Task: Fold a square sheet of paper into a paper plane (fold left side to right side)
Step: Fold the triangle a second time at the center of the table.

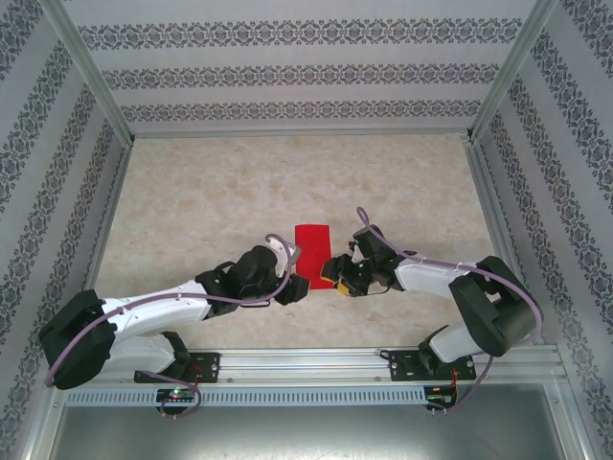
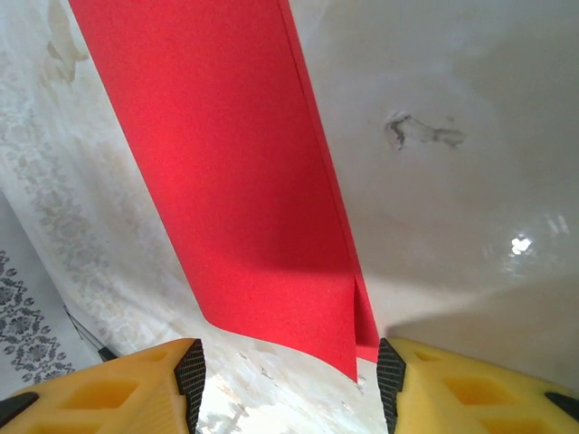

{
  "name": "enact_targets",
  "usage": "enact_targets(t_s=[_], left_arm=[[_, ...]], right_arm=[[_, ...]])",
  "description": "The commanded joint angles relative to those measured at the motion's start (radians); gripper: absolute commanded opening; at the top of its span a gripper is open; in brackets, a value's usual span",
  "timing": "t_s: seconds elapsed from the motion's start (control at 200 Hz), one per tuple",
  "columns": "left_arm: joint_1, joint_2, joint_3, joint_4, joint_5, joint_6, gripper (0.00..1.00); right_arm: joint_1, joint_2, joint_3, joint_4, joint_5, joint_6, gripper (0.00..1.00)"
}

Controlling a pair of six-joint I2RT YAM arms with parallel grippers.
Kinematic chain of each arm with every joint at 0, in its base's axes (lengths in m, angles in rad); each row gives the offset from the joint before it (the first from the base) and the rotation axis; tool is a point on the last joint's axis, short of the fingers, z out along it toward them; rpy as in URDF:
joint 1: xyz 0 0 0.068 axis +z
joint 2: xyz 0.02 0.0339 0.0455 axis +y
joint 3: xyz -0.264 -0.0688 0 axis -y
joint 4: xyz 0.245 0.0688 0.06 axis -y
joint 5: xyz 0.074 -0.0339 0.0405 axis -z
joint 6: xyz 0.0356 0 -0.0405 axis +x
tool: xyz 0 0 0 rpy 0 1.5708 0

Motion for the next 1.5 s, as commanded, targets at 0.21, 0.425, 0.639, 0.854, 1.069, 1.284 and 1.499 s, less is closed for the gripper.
enact_targets(t_s=[0.21, 0.425, 0.639, 0.854, 1.069, 1.284, 1.499], left_arm=[[-0.012, -0.011, 0.016, 0.001, -0.039, 0.029, 0.49], [-0.012, -0.018, 0.019, -0.008, -0.049, 0.033, 0.49], [-0.012, -0.054, 0.012, -0.011, -0.066, 0.043, 0.49], [-0.013, -0.056, 0.013, -0.014, -0.072, 0.044, 0.49], [-0.012, -0.064, 0.013, -0.017, -0.084, 0.045, 0.49], [-0.012, -0.077, 0.01, -0.018, -0.083, 0.051, 0.49], [-0.015, -0.106, -0.019, 0.006, -0.064, 0.071, 0.49]], right_arm=[[-0.001, 0.036, 0.009, 0.067, -0.012, 0.03, 0.55], [-0.002, 0.06, 0.02, 0.072, -0.012, 0.031, 0.55], [-0.004, 0.077, -0.008, 0.2, -0.041, 0.089, 0.55], [-0.003, 0.063, 0.016, 0.17, -0.038, 0.073, 0.55], [0.018, 0.06, 0.055, 0.051, 0.002, 0.01, 0.55], [0.019, 0.122, 0.044, 0.159, -0.027, 0.036, 0.55], [-0.003, 0.146, 0.093, 0.203, -0.04, 0.011, 0.55]])
